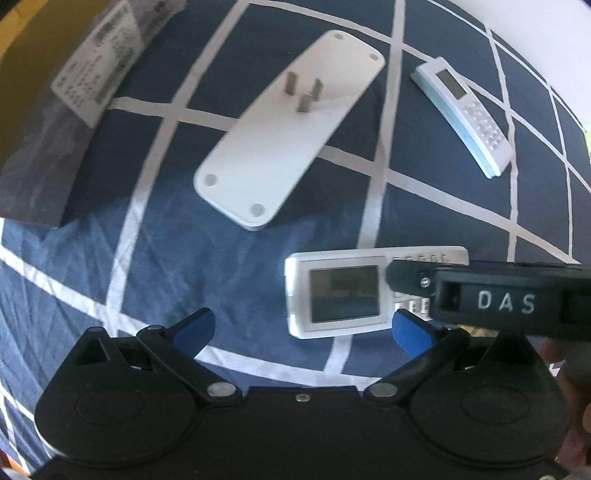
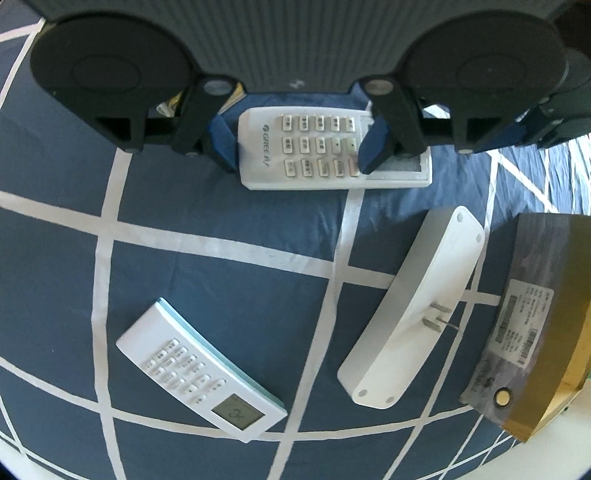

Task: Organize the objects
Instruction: 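Lift the GREE remote with the right tool and carry it toward the box, then lower the held GREE remote into the box with the right tool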

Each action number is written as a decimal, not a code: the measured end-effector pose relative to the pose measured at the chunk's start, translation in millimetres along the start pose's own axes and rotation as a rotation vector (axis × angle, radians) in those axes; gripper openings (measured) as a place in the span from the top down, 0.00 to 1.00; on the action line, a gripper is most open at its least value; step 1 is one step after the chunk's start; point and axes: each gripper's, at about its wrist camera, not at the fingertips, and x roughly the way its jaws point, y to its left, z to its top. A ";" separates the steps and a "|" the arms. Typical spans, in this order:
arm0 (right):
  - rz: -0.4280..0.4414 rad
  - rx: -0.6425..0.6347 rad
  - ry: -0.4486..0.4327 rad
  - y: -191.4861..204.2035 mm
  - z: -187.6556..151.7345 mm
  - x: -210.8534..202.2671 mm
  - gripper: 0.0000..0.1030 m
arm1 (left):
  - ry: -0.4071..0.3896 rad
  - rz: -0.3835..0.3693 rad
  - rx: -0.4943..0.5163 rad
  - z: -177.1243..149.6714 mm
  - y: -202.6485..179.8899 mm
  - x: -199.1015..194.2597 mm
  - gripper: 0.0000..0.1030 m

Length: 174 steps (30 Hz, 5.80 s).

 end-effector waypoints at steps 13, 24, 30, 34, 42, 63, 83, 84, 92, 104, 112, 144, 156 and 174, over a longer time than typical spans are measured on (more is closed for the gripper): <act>0.000 -0.003 0.000 0.1 -0.2 0.2 0.32 | 0.018 -0.065 0.004 6.4 -5.0 5.9 0.20; 0.010 0.025 0.000 -1.5 -3.6 -1.5 0.32 | 0.015 -0.089 0.035 6.6 -8.5 0.0 0.31; 0.018 0.041 -0.027 4.1 -10.1 -15.2 0.32 | -0.003 -0.082 0.068 3.3 -8.7 -16.0 0.31; 0.021 0.050 -0.059 13.7 -17.8 -32.1 0.32 | -0.027 -0.080 0.091 -1.9 -7.7 -34.1 0.31; 0.034 0.053 -0.124 40.5 -42.4 -67.3 0.32 | -0.084 -0.067 0.133 -21.9 1.2 -77.7 0.31; 0.043 0.042 -0.268 142.5 -97.5 -116.8 0.32 | -0.215 -0.061 0.191 -65.2 73.4 -162.3 0.31; 0.070 0.119 -0.339 293.0 -71.5 -94.1 0.32 | -0.241 -0.032 0.302 -20.4 213.9 -208.6 0.32; 0.072 0.124 -0.343 299.7 -69.1 -92.3 0.32 | -0.243 -0.030 0.309 -16.8 219.0 -209.2 0.32; 0.071 0.138 -0.350 340.3 -45.9 -78.6 0.32 | -0.243 -0.031 0.326 8.7 258.5 -214.6 0.32; 0.048 0.134 -0.333 373.9 -0.1 -59.1 0.32 | -0.227 -0.053 0.318 58.5 294.0 -208.0 0.32; 0.037 0.127 -0.290 380.3 52.4 -34.5 0.32 | -0.189 -0.058 0.299 108.8 307.1 -186.3 0.32; 0.061 0.218 -0.170 334.8 179.6 70.6 0.32 | -0.051 -0.033 0.332 232.8 305.4 -76.3 0.32; 0.053 0.246 -0.141 327.7 188.7 91.0 0.32 | -0.010 -0.039 0.338 245.0 307.1 -55.8 0.32; 0.038 0.252 -0.130 325.8 189.8 94.9 0.32 | 0.003 -0.052 0.319 248.5 311.3 -51.1 0.28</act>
